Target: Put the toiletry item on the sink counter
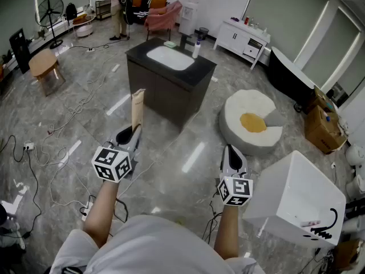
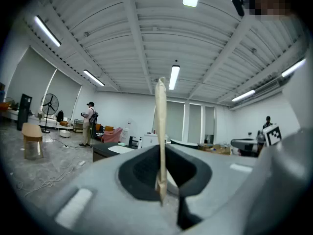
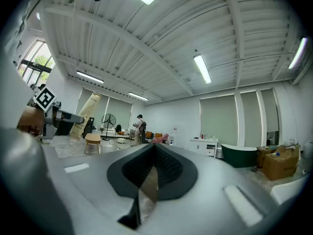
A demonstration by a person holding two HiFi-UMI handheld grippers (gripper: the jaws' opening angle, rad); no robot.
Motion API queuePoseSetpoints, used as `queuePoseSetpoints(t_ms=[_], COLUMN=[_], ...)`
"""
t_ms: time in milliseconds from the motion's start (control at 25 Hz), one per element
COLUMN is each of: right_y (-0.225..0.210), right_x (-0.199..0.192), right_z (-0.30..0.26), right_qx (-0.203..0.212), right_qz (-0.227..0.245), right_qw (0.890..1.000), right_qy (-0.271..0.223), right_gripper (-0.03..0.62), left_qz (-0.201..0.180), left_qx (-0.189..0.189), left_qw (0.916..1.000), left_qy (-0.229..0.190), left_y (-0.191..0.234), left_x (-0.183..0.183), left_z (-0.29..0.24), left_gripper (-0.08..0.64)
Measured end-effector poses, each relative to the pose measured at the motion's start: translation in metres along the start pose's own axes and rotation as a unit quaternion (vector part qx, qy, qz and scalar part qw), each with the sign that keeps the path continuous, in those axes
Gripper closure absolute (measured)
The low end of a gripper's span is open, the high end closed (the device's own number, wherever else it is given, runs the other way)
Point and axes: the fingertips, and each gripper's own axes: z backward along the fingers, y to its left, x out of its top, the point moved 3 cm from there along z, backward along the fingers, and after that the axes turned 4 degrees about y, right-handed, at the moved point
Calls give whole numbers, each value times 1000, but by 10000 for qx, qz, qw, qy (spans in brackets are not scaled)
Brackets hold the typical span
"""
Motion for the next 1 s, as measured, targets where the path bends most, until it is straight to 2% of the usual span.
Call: queuePoseSetpoints(t_ms=[640,1000], right_y=[30,78], right_x=[9,7], right_z=[0,-5], right_qx=[69,-153], right_qz=[-35,-164], right_qw=[10000,9997], right_qy=[-48,20], right_gripper=[589,589], left_qz=[-23,51], left_qx=[-45,-154], left_qw=[10000,9999], left_qy=[10,51], left_y=[20,62], left_x=[-1,-12], left_z=[16,43], left_gripper=[535,535])
